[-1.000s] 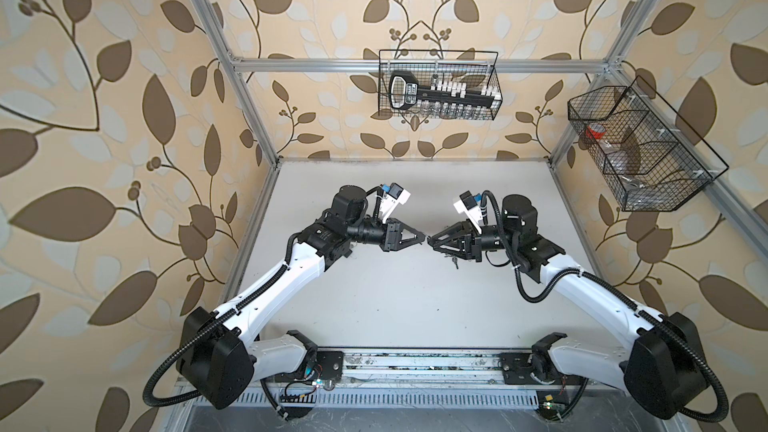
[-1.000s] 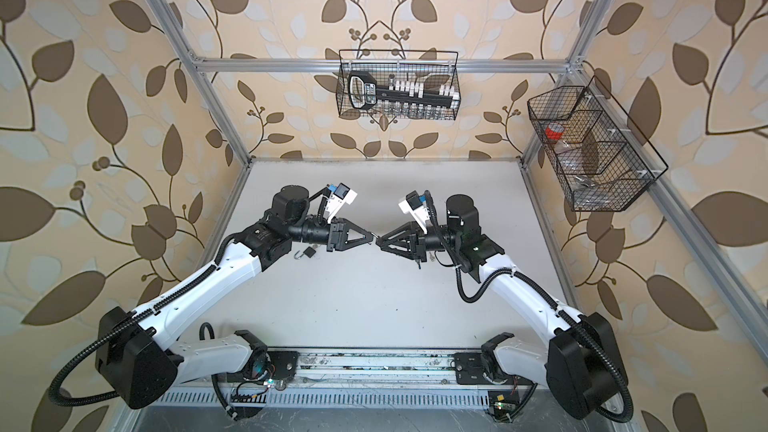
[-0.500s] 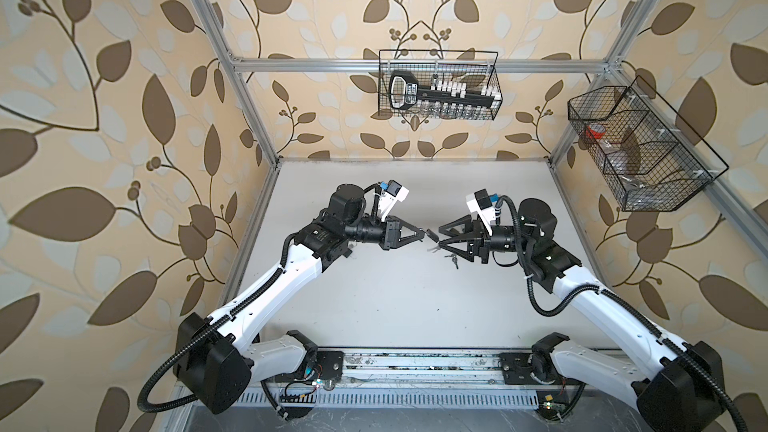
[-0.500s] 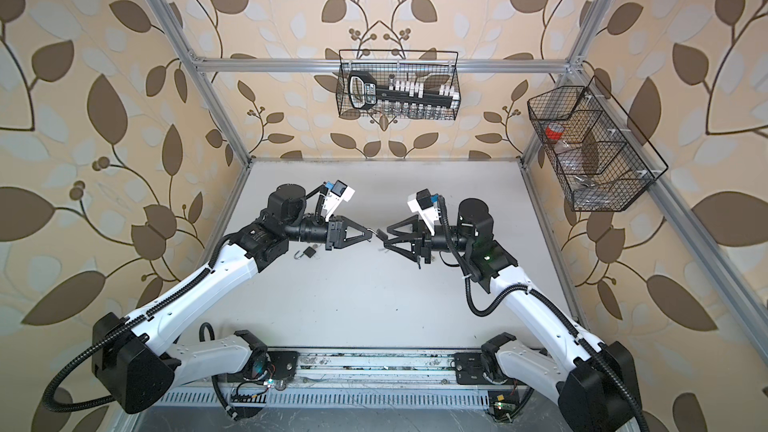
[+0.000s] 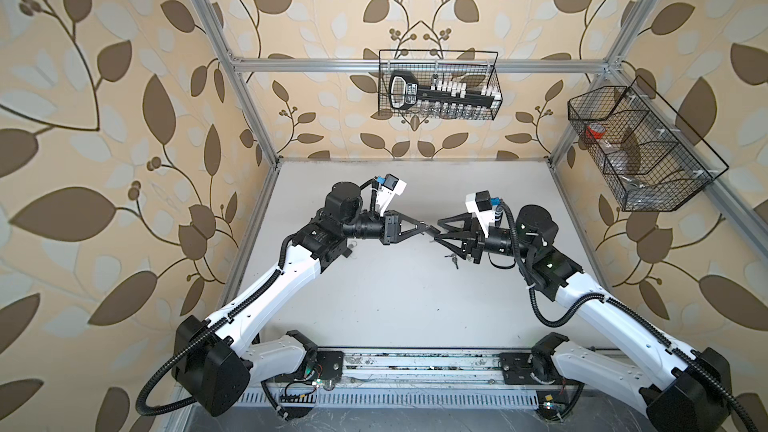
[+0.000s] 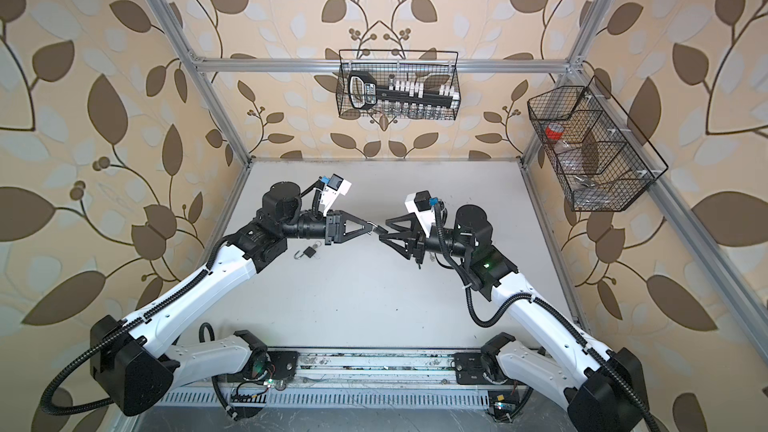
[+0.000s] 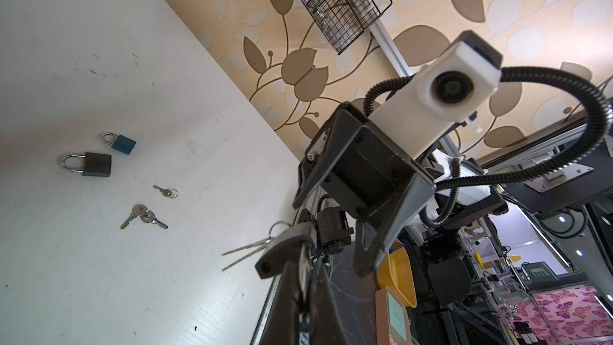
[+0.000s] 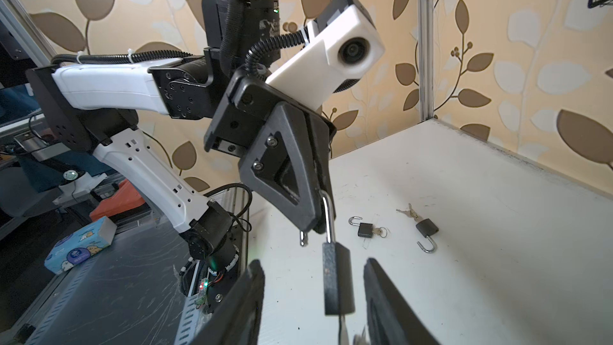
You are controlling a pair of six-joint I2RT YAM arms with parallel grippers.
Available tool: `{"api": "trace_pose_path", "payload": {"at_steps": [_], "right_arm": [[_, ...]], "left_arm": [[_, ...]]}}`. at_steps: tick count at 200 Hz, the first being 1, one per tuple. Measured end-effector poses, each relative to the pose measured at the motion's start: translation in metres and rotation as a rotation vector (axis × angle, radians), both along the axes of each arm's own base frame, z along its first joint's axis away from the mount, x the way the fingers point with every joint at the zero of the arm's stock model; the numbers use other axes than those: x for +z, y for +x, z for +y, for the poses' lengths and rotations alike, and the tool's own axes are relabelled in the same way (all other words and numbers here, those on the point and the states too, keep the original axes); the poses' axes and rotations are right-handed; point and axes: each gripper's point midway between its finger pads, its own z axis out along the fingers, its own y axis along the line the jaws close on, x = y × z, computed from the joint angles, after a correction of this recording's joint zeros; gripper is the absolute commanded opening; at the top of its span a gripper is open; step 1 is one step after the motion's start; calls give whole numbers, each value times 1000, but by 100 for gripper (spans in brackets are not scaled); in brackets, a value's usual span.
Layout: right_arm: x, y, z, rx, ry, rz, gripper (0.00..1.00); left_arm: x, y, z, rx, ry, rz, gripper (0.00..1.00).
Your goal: Lock with the key
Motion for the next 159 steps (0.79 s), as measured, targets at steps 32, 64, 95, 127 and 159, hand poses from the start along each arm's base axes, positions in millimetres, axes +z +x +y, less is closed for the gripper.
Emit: {"api": "trace_pose_path", "payload": {"at_steps": [32,64,95,127,159], "right_arm": [[-11,6,3,-5,-14,22,44],[-13,8,5,-3,-15,25,37],[-12,7,5,1,-9,16,29],[-10,4,7,19,-1,9,7],[-10,2,8,37,11,24,0]], "left_arm": [[5,-1,0,-1,-14,-6,0],[7,-3,0,-12,-21,-4,0],[9,-3,0,-14,-26,-9,0],[9,-2,0,-11,-27,-12,0],[8,-2,0,-5,-24,-10,16]]}}
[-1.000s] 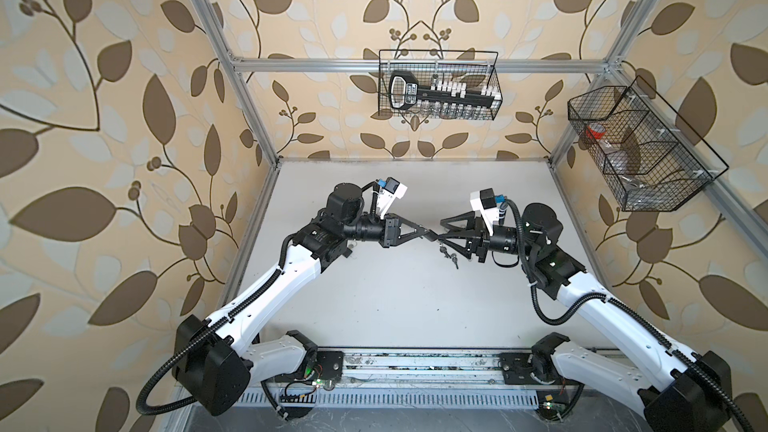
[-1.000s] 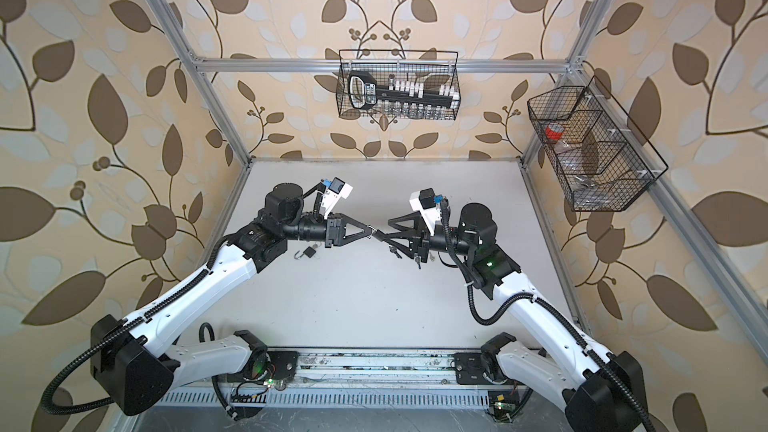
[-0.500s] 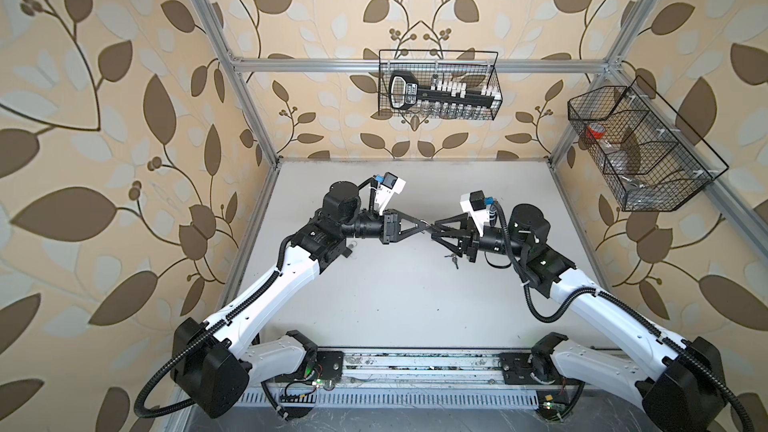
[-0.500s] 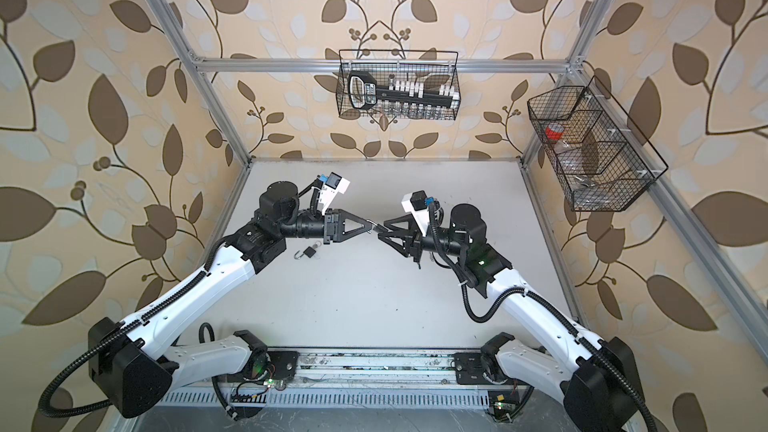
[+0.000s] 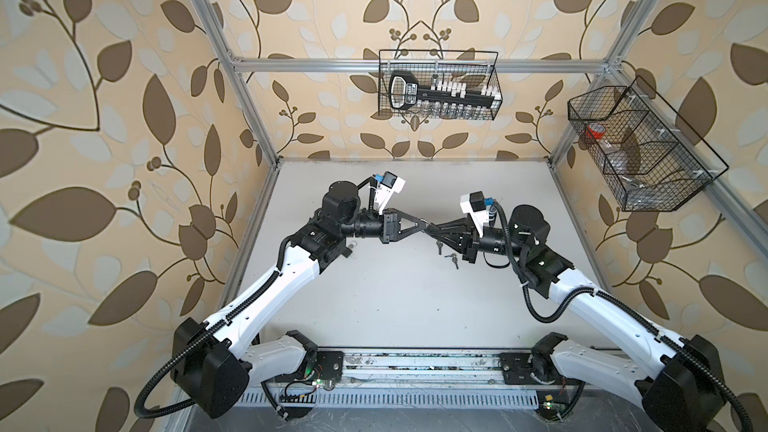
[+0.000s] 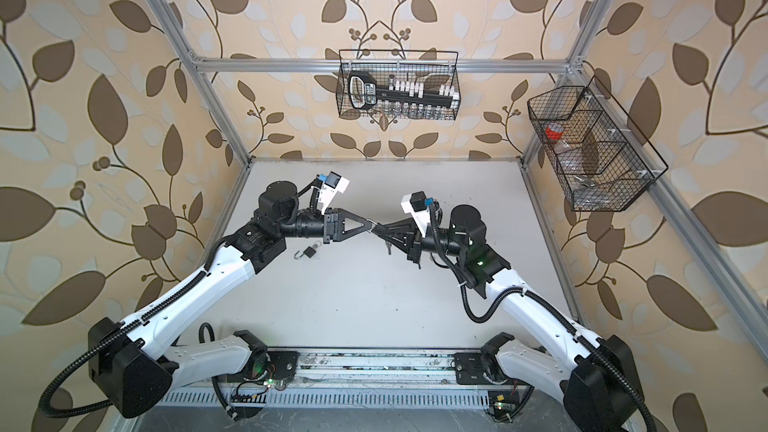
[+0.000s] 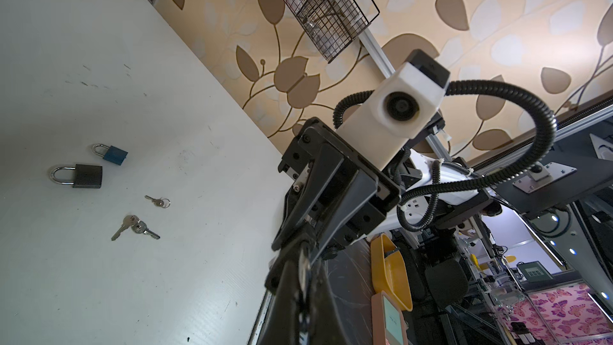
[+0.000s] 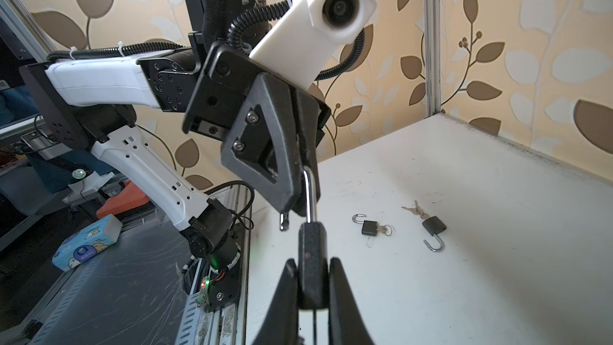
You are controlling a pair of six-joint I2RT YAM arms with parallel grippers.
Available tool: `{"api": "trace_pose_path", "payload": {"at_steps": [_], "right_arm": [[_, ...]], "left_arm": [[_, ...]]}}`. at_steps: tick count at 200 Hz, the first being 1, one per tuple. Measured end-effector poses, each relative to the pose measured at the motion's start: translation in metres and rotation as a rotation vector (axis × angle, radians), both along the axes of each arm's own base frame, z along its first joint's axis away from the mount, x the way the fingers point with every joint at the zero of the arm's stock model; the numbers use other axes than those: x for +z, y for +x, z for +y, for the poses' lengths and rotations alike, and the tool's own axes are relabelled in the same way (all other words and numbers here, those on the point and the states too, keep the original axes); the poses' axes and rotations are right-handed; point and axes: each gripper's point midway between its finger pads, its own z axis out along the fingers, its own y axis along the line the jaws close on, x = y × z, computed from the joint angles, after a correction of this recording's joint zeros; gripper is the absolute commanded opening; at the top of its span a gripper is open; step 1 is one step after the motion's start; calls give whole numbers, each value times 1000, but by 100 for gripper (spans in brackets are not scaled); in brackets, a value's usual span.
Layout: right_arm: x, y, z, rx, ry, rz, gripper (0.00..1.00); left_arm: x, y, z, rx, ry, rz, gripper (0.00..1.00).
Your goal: Lock with the key
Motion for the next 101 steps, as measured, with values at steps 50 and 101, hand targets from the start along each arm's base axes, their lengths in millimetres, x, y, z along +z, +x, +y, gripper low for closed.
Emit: {"api": "trace_pose_path", "payload": {"at_steps": [50,101], "right_arm": [[-5,-8,4,74,11,63,0],[-3,-4,-5,61,25,88,0]], "left_arm": [[-2,5,2,36,11,-2,29],[4,7,5,72,8,-25,25]]}}
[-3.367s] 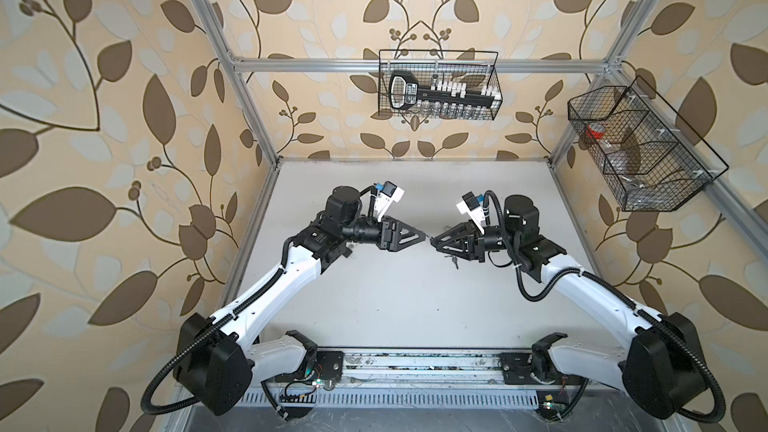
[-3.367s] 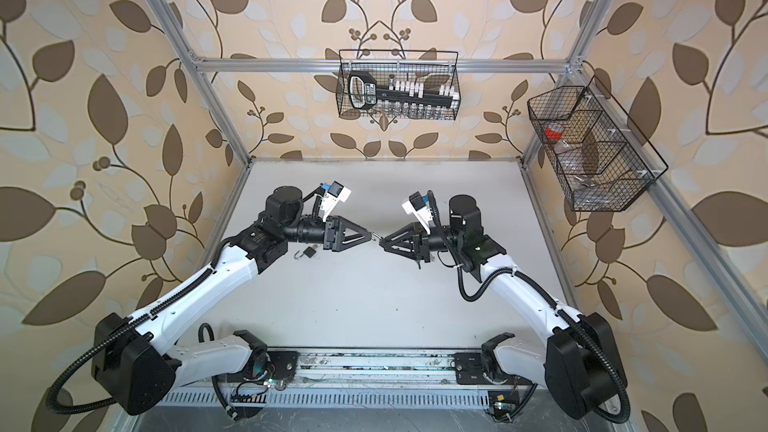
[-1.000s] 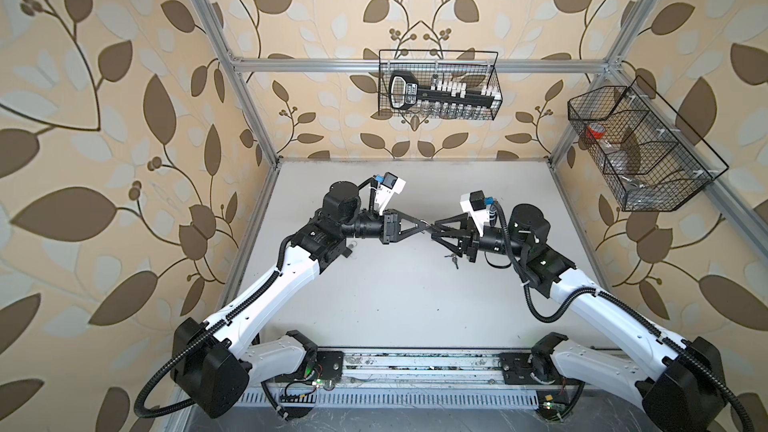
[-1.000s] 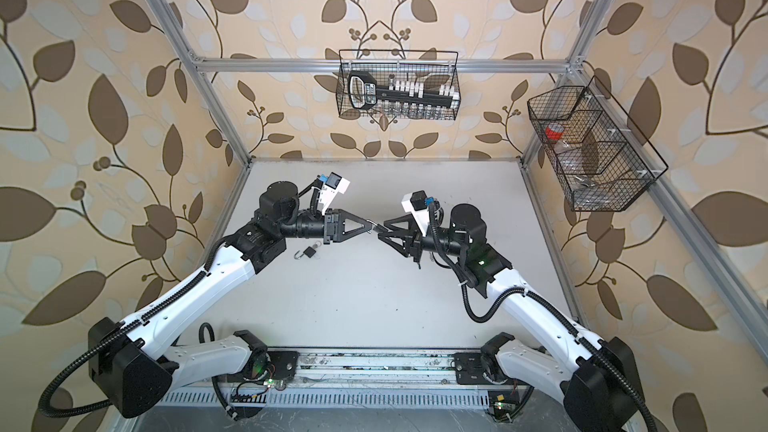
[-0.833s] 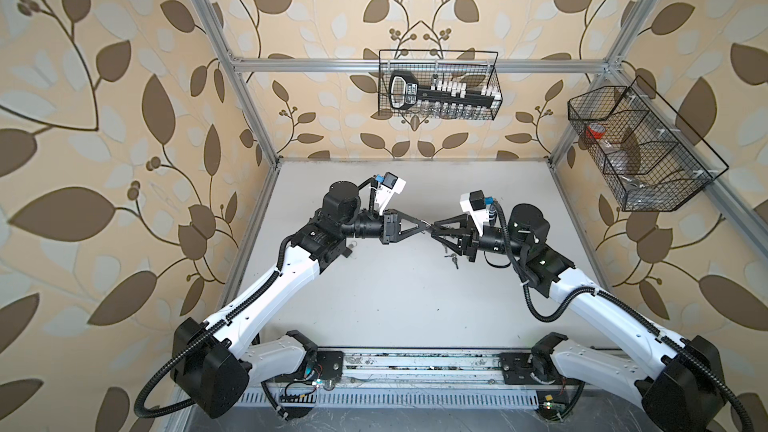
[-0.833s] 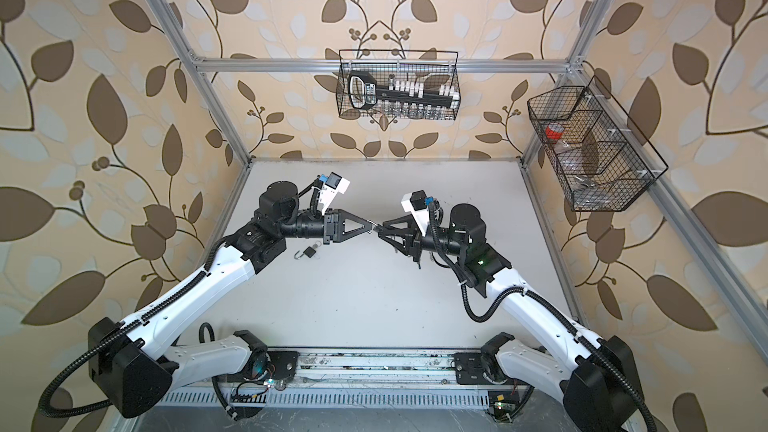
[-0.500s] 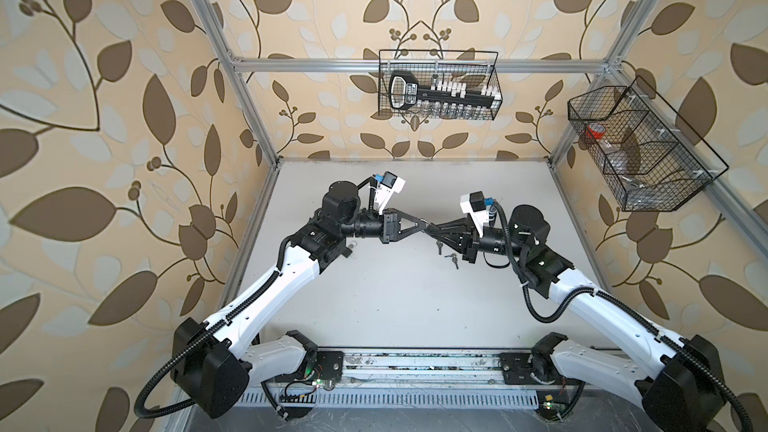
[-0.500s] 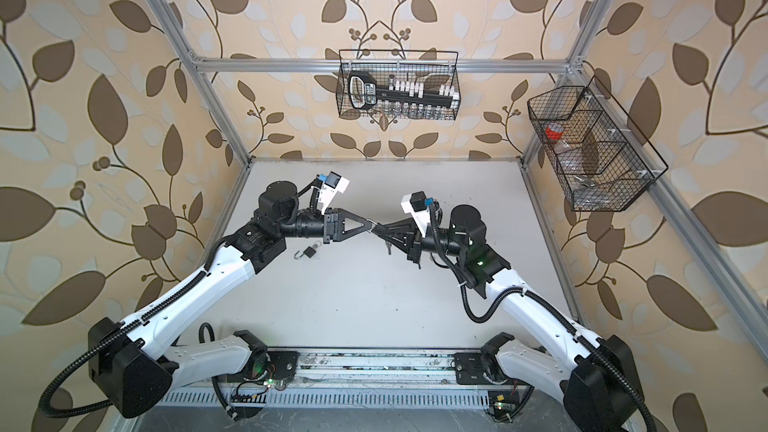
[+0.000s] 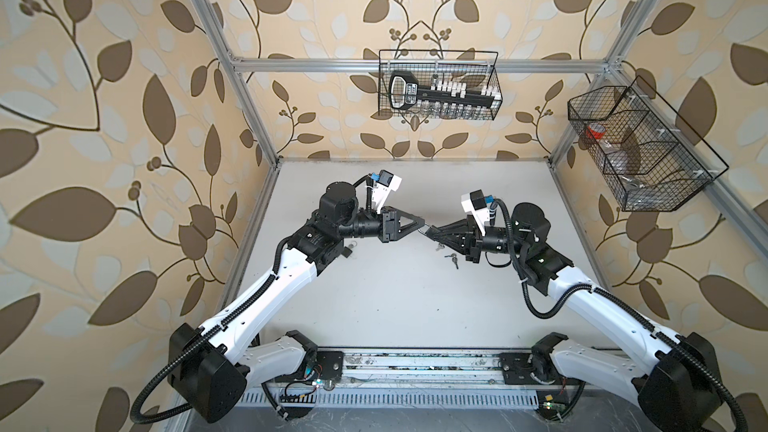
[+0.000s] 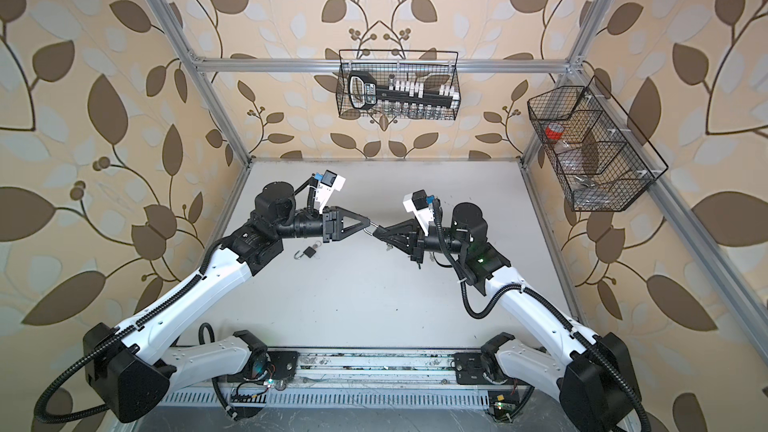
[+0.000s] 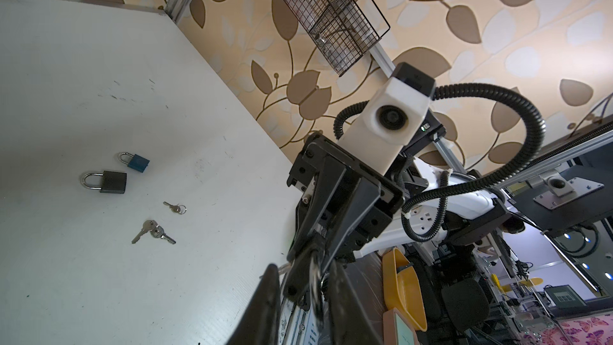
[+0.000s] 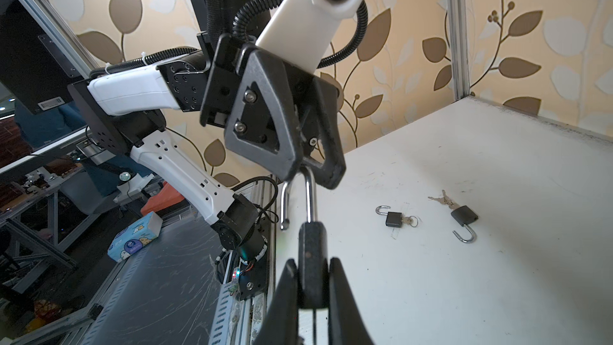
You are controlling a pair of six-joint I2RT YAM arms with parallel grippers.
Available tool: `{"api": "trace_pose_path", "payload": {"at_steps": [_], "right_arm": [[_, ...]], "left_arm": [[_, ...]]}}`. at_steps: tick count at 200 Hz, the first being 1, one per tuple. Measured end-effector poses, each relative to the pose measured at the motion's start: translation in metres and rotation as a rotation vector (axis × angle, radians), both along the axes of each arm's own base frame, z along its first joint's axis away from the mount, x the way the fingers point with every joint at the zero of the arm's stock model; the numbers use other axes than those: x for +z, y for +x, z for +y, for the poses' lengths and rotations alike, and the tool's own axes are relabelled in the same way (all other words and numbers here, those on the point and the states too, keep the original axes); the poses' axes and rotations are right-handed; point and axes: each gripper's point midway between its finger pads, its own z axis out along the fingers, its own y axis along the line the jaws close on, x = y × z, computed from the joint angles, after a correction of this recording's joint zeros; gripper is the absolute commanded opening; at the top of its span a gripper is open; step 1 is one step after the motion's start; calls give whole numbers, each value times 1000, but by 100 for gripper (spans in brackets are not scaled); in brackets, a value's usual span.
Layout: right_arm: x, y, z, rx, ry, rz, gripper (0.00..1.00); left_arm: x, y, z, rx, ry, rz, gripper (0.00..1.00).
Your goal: Lock with the key
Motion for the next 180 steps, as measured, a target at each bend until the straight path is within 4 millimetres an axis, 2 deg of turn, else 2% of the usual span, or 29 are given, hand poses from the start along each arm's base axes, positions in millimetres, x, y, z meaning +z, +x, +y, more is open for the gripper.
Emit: {"api": "trace_pose_path", "payload": {"at_steps": [58,127,134,145,180], "right_arm": [[3,-3,-4,16,11,14,0],[3,-9,-2,54,17,36,0],[2,-9,-2,55,17,38,0],[2,-9,-2,57,18,41,0],[2,-9,-1,68,23,53,0]], "left_arm": [[1,-1,0,-3,-2,-5,26],[1,-2,0,-14,-3,-5,16],[1,-2,0,-14,-2,-4,18],[1,-2,0,-14,-1,-9,27],[-1,-1,-1,-15,2,-6,28]]}}
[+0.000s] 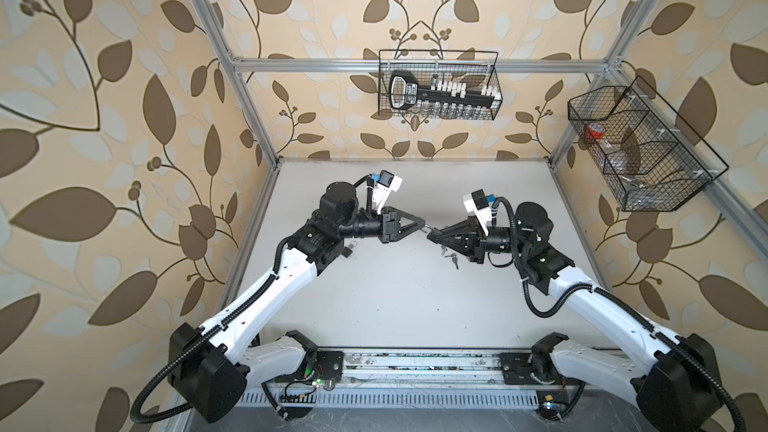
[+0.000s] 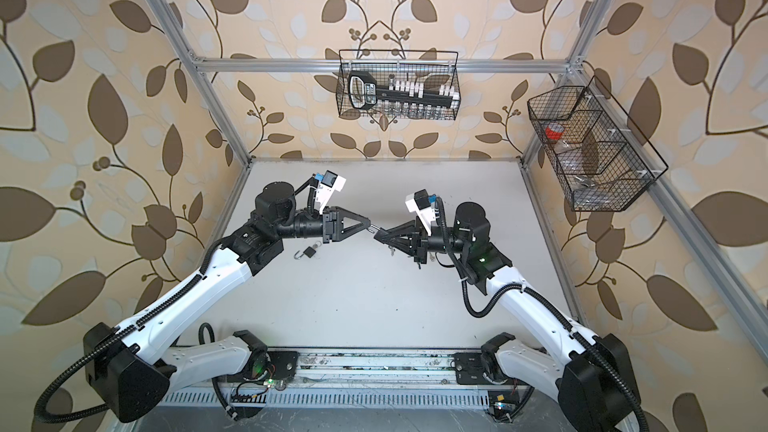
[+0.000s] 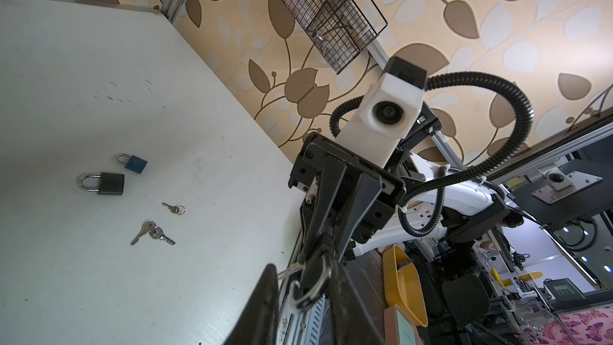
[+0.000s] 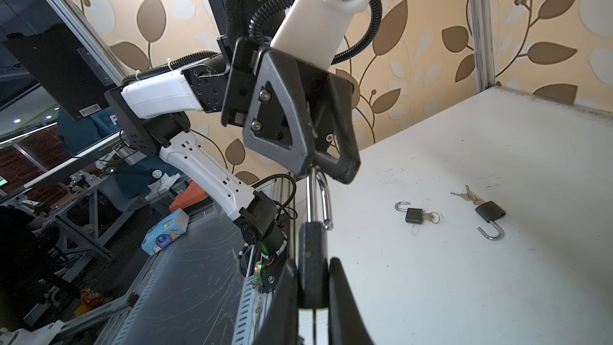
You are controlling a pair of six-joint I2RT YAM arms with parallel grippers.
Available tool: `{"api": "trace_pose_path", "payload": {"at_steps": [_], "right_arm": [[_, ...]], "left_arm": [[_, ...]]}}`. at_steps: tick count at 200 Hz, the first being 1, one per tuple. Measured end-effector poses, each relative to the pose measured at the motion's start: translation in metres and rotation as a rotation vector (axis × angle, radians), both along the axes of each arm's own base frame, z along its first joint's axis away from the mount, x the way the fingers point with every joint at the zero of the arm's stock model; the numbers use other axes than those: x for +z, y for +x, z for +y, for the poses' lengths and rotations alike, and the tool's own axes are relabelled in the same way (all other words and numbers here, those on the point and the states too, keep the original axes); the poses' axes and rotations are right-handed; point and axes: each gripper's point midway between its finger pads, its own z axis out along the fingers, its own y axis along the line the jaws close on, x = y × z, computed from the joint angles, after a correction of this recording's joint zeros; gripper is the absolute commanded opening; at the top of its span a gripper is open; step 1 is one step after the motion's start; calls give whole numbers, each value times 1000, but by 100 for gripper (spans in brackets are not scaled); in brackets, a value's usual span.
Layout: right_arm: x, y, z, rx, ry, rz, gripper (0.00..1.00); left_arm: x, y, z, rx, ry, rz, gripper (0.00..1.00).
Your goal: Lock with the key
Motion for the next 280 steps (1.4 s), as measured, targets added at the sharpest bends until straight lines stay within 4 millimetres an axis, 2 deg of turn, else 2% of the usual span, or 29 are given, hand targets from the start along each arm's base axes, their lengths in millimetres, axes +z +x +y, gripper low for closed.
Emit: {"api": "trace_pose_path", "payload": {"at_steps": [66,104,158,170,184,196,224,280], "right_arm": [[-2,1,1,1,2,28,0],[-6,4,2,2,-4,46,0],[-7,4,2,2,-4,47,0],[-7,4,2,2,-4,47,0],[-6,3,2,4,-2,47,0],[-5,3,2,9,-1,52,0],[3,1,3,35,10,89,0],[23,-6,8,108,41,189,0]], "left_arm": [[0,-3,-1,-24,-3,5,29],[2,-7,-2,-48,-13,2,19],[2,-7,-2,-51,-12,-2,16],[2,-7,-2,-51,-11,-2,11],[1,-7,-2,-50,-8,-2,0],[0,-7,-2,-50,-5,-7,0],[1,-8,-1,-53,-2,-32,0],[20,-15,4,-50,-13,-123,0]]}}
